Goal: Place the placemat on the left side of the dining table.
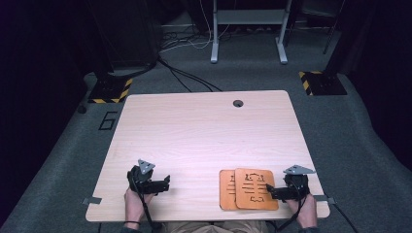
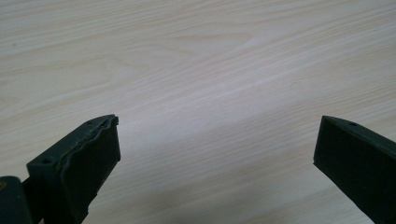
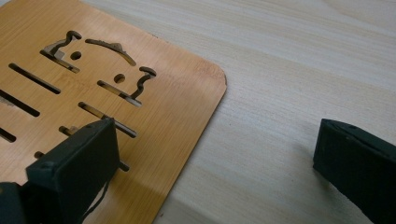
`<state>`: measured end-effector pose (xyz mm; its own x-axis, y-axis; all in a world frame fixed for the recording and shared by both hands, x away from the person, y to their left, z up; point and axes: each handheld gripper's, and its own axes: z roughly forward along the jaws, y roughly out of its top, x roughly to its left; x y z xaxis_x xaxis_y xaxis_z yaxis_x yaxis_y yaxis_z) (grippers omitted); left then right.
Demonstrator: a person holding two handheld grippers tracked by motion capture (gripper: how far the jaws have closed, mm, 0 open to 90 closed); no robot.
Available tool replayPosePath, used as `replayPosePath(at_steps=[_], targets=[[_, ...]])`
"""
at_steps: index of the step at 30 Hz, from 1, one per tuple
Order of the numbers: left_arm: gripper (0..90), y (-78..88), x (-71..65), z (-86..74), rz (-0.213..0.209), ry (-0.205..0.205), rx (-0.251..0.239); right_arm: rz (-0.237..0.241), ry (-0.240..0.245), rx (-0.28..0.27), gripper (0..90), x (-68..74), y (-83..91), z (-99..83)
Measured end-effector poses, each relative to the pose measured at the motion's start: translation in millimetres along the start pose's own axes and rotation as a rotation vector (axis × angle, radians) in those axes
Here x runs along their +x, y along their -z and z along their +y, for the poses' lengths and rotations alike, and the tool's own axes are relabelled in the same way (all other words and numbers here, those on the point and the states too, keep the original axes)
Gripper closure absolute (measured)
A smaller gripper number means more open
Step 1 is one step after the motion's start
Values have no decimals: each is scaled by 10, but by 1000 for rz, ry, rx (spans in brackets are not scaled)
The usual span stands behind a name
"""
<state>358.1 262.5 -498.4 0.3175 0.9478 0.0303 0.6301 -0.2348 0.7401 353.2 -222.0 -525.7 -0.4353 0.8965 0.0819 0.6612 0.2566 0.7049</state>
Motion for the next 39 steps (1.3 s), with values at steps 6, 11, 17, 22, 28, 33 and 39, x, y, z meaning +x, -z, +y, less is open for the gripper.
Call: replayPosePath(at_steps=[6, 11, 17, 22, 28, 33, 39], targets=[[1, -39, -202, 117, -34, -46, -1, -1, -1, -1, 0, 1, -1, -1], [2, -76, -380, 203, -67, -79, -10, -1, -3, -2, 0, 2, 0, -1], [4, -120, -568, 283, -105, -107, -16, -2, -3, -2, 0, 3, 0, -2], [5, -138, -680, 340, -132, -131, -16, -2, -4, -2, 0, 4, 0, -2], [7, -142, -847, 446, -167, -160, -24, -5, -4, -5, 0, 5, -1, -4], [7, -164, -1011, 529, -221, -188, -21, -5, -4, -5, 0, 5, -1, -4], [7, -185, -1157, 586, -277, -196, -20, -7, -4, -5, 0, 6, -1, -5]])
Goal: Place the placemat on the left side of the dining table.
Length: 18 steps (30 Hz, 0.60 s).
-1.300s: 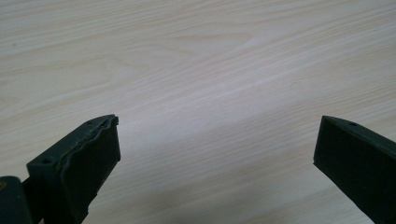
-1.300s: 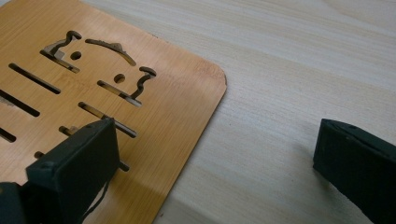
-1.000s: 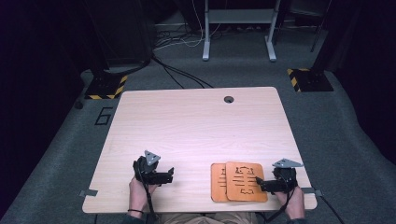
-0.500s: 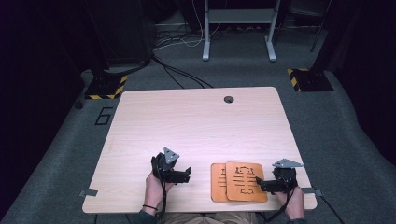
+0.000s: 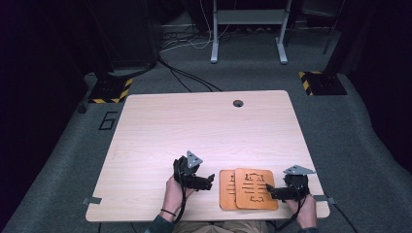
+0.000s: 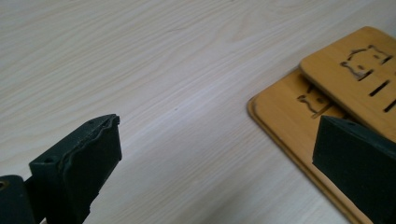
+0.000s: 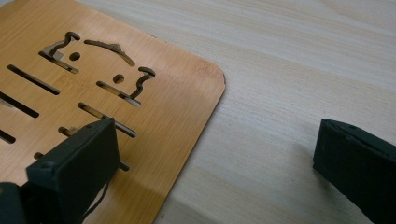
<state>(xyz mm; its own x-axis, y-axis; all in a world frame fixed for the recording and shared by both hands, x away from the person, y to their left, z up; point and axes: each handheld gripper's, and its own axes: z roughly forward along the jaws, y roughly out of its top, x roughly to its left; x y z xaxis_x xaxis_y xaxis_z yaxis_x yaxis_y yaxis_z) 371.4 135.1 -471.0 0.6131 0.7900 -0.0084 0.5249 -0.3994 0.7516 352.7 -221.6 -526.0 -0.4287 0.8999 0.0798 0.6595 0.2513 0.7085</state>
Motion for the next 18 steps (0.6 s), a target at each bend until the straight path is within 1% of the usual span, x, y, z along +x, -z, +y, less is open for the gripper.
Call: replayPosePath(at_steps=[2, 4, 5, 6, 7, 8, 9, 10, 12, 15, 18], targets=[[7, -34, -66, 37, -19, -10, -2, 1, 0, 0, 0, 0, 0, 0], [7, -47, -90, 51, -24, -15, 1, 1, 0, 0, 0, 0, 0, 0], [7, -90, -154, 82, -48, -12, -2, 1, 0, -1, 0, 0, 0, 0], [7, -90, -154, 82, -48, -12, -2, 1, 1, -1, 0, -1, -1, 0], [8, -118, -198, 101, -68, -19, 1, 1, 1, -1, 0, -1, 0, 0], [8, -163, -258, 121, -83, -40, 8, 0, 1, 0, 0, 0, 0, -1], [8, -189, -293, 127, -92, -42, 11, 0, 1, -1, 0, 0, 0, -1], [8, -189, -293, 127, -92, -42, 11, 0, 1, -1, 0, 0, 0, -1], [8, -236, -352, 133, -117, -44, 17, 0, 1, -1, 0, 0, 1, -1], [10, -287, -416, 141, -142, -48, 28, 0, 1, -1, 0, 0, 1, -2], [14, -374, -512, 142, -188, -51, 50, 0, 3, -2, 0, -2, 0, -3]])
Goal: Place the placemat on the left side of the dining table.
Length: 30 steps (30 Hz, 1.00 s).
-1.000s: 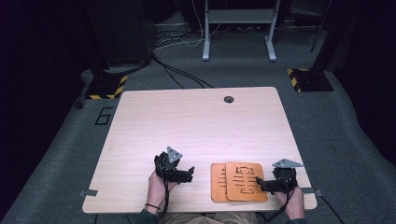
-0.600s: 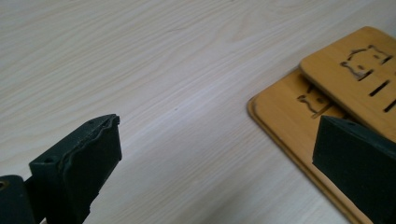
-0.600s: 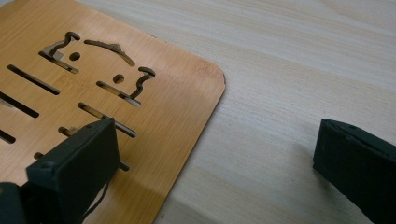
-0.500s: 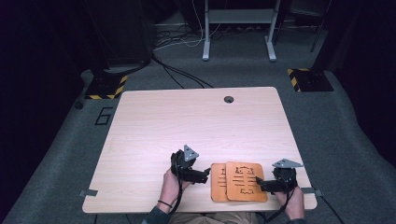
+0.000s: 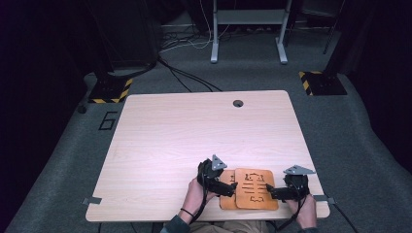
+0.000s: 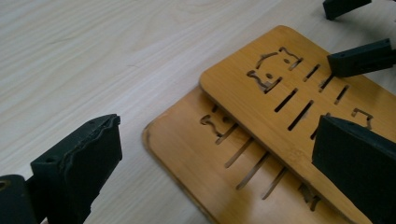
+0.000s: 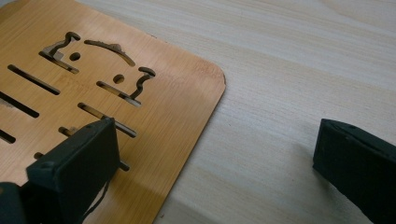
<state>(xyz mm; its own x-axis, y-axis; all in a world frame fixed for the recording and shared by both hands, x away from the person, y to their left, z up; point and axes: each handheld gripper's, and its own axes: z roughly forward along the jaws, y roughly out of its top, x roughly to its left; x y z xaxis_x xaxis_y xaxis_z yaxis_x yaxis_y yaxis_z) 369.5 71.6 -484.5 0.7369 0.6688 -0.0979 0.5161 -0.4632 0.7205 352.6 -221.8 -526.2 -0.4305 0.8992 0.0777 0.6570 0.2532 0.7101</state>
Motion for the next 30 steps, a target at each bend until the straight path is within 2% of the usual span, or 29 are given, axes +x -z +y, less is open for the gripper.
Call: replayPosePath(at_steps=[5, 10, 14, 20, 22, 30], targets=[[25, -120, -71, 8, -43, -17, 33, 0, 0, 0, 0, 0, 0, -1], [26, -249, -118, 32, -110, 3, 74, 0, 1, -1, 0, 0, 0, -1], [26, -336, -168, 42, -133, 16, 101, -1, -2, -2, 0, 2, 1, -3], [24, -403, -227, 55, -140, 10, 126, -1, -1, -2, 0, 2, 1, -3], [24, -412, -235, 67, -146, 18, 128, -1, -1, -2, 0, 3, 1, -4], [35, -433, -265, 99, -117, 52, 135, 0, 1, -3, 0, 3, 4, -7]])
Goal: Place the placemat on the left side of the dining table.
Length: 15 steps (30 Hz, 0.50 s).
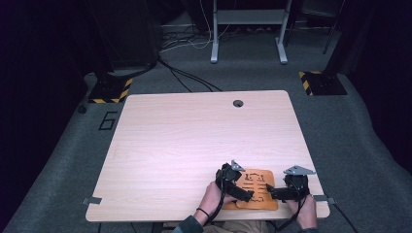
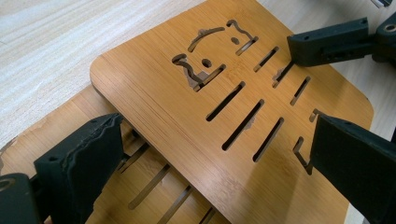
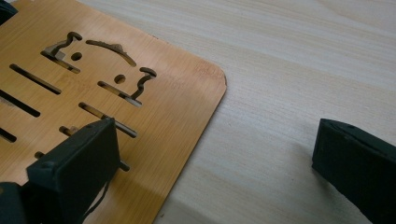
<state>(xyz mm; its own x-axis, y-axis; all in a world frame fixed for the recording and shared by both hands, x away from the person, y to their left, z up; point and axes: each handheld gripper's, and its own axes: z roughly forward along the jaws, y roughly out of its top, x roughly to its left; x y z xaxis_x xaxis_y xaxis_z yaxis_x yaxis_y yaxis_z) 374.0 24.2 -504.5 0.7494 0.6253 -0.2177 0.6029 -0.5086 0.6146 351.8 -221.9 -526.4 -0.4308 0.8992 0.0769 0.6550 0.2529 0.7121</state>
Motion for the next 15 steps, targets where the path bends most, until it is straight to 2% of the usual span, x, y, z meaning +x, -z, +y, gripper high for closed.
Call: replayPosePath(at_steps=[2, 3, 7, 12, 15], targets=[[74, 4, -1, -1, 8, 7, -3, 0, 1, 0, 0, 0, 0, 0], [101, 8, -16, -5, 43, 2, -6, 0, 2, 1, 0, 1, 0, -1], [90, -10, -41, 6, 58, 0, -1, 0, 1, 0, 0, 2, 0, 0], [87, 8, -2, 18, 23, 27, -2, 0, 2, 0, 0, 1, 0, -1], [108, 39, 59, 18, -23, 81, -19, 1, 0, -1, 0, 1, 0, -1]])
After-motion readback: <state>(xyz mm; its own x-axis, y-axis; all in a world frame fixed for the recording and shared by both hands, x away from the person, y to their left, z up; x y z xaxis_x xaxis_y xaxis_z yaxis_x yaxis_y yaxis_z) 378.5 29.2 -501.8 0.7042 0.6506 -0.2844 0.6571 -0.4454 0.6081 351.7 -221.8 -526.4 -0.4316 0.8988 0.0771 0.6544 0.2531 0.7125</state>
